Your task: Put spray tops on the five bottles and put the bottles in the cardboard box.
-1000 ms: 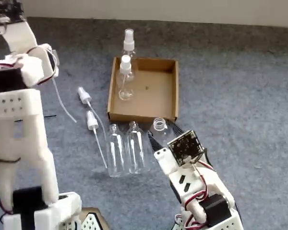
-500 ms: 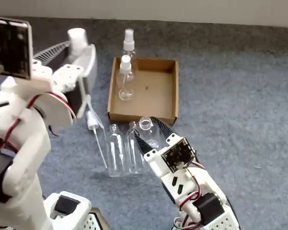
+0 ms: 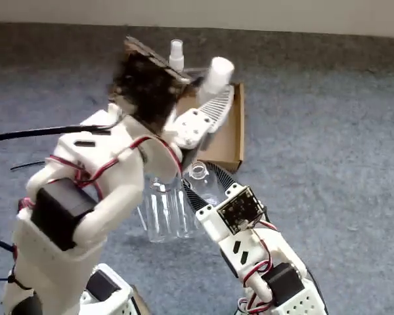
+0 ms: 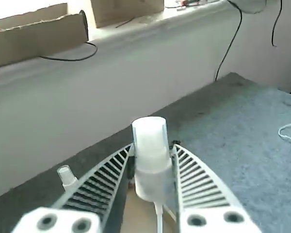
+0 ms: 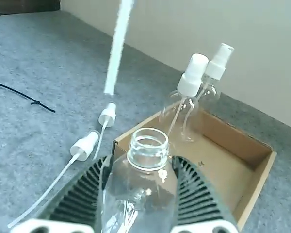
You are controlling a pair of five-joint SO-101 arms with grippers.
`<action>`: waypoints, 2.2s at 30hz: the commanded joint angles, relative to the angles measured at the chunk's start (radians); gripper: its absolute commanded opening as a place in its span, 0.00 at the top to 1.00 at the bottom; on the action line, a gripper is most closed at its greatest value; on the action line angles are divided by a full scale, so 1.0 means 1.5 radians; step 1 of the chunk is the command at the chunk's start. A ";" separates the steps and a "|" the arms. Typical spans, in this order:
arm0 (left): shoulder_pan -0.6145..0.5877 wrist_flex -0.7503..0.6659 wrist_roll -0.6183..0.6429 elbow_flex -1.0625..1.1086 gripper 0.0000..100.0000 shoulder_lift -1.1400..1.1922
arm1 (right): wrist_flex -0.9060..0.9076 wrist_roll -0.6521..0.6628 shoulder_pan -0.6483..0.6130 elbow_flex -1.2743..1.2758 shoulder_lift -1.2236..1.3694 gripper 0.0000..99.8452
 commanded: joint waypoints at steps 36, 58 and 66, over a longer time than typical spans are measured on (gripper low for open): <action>-0.033 -0.202 -0.008 0.178 0.99 -0.014 | -0.013 -0.007 -0.002 -0.007 -0.006 1.00; -0.032 -0.196 -0.008 0.274 0.99 -0.015 | -0.013 -0.007 -0.002 -0.009 -0.006 1.00; -0.028 -0.190 -0.005 0.297 0.99 -0.030 | -0.015 -0.027 0.023 -0.012 -0.006 1.00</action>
